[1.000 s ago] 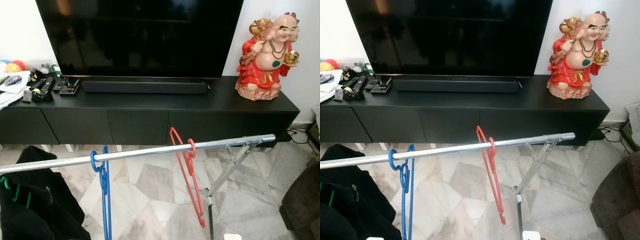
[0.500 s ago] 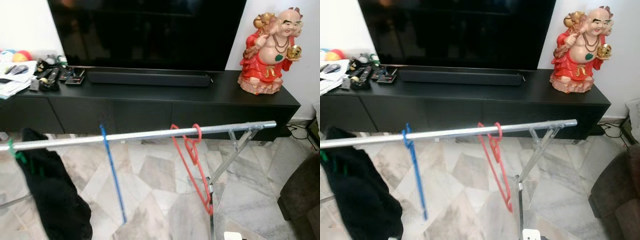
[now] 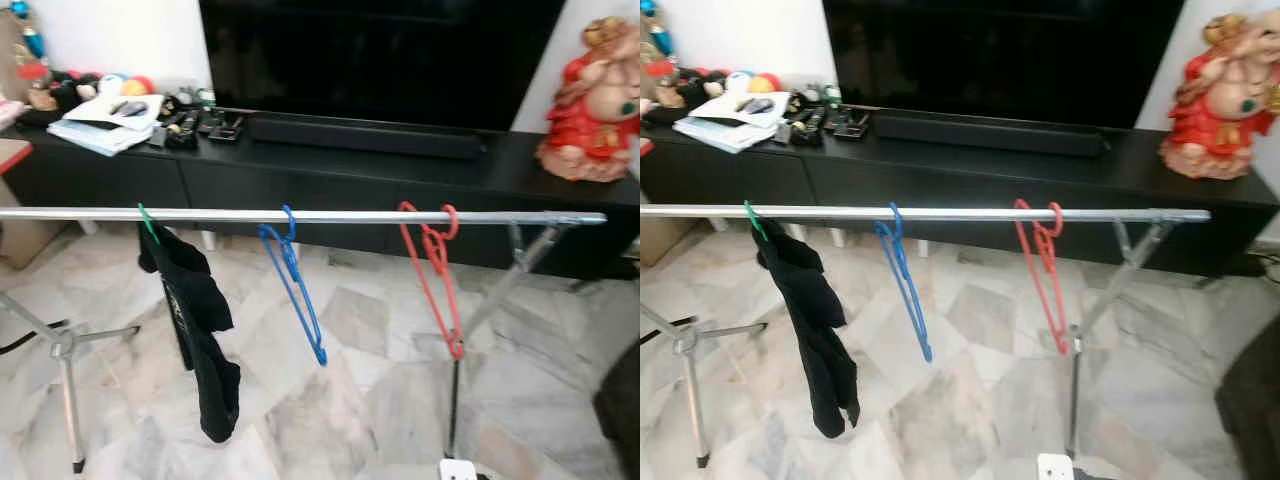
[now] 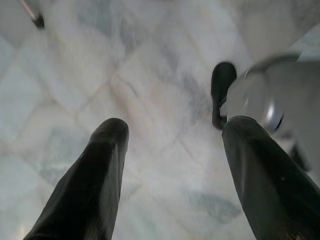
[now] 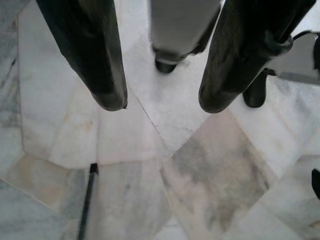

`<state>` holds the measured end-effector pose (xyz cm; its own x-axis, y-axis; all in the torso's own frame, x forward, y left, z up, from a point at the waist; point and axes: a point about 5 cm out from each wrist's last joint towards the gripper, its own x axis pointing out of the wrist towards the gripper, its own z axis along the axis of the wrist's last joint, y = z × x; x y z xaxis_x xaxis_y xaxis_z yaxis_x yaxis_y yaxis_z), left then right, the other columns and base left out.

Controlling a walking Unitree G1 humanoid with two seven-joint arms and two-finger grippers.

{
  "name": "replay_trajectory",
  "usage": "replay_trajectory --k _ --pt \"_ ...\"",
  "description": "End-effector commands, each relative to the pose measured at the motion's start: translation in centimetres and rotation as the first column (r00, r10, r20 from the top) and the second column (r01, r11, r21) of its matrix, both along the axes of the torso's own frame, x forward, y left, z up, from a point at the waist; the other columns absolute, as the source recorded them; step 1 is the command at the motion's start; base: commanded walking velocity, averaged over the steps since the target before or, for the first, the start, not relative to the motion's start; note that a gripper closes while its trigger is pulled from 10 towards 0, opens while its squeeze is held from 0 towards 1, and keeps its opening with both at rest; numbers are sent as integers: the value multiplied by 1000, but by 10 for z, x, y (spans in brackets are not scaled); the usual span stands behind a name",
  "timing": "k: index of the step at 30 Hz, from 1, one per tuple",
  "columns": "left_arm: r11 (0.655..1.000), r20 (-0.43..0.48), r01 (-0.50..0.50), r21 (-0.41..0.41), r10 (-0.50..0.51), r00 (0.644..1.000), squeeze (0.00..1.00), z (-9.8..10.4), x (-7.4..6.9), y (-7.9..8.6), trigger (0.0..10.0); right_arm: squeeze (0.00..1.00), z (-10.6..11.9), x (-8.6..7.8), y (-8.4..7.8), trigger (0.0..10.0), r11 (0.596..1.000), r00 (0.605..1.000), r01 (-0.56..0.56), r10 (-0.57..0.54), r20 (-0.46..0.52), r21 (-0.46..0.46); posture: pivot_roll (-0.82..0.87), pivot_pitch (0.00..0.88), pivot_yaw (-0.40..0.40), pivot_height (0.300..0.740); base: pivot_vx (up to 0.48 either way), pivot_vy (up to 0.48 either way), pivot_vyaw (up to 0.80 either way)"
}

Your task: Hang hanger

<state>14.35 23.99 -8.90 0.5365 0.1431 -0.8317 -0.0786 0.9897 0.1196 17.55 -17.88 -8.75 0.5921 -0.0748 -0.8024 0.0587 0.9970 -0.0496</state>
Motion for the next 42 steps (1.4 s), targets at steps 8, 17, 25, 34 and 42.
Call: replay_trajectory --k 8,17,25,34,42 --pt "1000 -31 -2 -4 2 1000 0 -5 -12 -2 10000 0 -3 -7 -7 10000 1000 1000 23 -23 -21 -8 41 75 -5 740 -333 0 0" --pt "1000 -34 -5 -5 5 999 0 -5 -12 -4 10000 0 -3 -7 -7 10000 1000 1000 23 -23 -21 -4 39 72 -5 740 -296 0 0" --pt "1000 -37 -2 -6 2 999 0 -6 -12 -5 10000 0 -3 -8 -6 10000 1000 999 26 -26 -32 9 35 71 -5 740 0 0 -300" --pt "1000 -49 -2 -2 2 999 0 -7 -14 -5 10000 0 -4 -9 -5 10000 1000 999 19 -18 -35 17 36 66 -5 740 0 0 -800" --pt "1000 -53 -8 -2 8 999 0 -7 -14 -6 10000 0 -4 -9 -4 10000 1000 999 15 -14 -37 23 33 60 -5 740 0 160 -800"
